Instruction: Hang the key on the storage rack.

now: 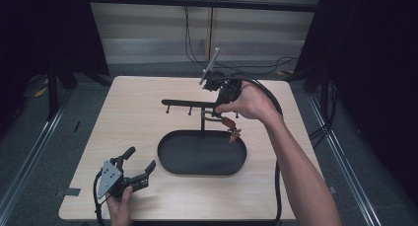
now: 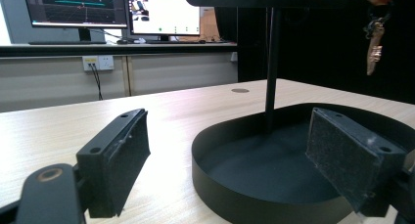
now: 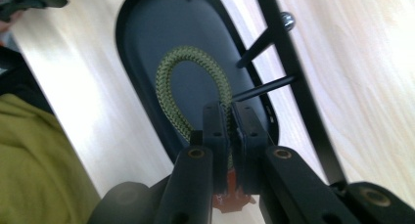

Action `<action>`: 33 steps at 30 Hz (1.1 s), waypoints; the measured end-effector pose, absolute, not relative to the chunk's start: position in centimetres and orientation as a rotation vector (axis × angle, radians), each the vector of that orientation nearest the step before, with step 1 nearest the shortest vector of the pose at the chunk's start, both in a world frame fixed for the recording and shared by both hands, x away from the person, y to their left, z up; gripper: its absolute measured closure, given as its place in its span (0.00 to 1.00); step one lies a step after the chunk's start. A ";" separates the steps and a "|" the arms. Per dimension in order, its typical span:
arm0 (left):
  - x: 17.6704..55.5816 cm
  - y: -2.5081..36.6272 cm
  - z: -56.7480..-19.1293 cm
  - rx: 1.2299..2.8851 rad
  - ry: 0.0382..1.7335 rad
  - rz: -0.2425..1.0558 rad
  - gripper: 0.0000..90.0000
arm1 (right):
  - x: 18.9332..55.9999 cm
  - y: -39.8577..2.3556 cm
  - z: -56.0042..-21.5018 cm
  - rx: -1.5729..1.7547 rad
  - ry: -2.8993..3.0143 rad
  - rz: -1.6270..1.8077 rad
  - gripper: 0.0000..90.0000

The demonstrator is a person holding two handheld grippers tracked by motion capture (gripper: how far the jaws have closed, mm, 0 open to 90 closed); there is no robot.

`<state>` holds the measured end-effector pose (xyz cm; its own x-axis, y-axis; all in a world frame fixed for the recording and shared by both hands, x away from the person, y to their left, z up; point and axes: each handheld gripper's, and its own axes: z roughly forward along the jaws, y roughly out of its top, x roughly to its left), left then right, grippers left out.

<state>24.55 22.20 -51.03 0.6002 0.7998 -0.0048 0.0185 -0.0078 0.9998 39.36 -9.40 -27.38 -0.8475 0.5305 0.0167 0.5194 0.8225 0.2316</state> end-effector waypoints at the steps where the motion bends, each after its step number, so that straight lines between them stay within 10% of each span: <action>1: 24.6 22.2 -51.0 1.460 0.734 0.715 0.17 | 39.6 -9.2 -27.4 0.854 2.955 0.361 0.95; 33: 24.6 22.2 -51.0 1.463 0.730 0.714 0.17 | 41.0 -9.2 -28.3 0.888 2.920 0.420 0.90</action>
<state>24.56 22.21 -51.05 0.6030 0.7978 -0.0022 0.0153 -0.0087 0.9998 40.97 -9.19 -28.29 -0.8323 0.5539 0.0210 0.5373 0.7971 0.2755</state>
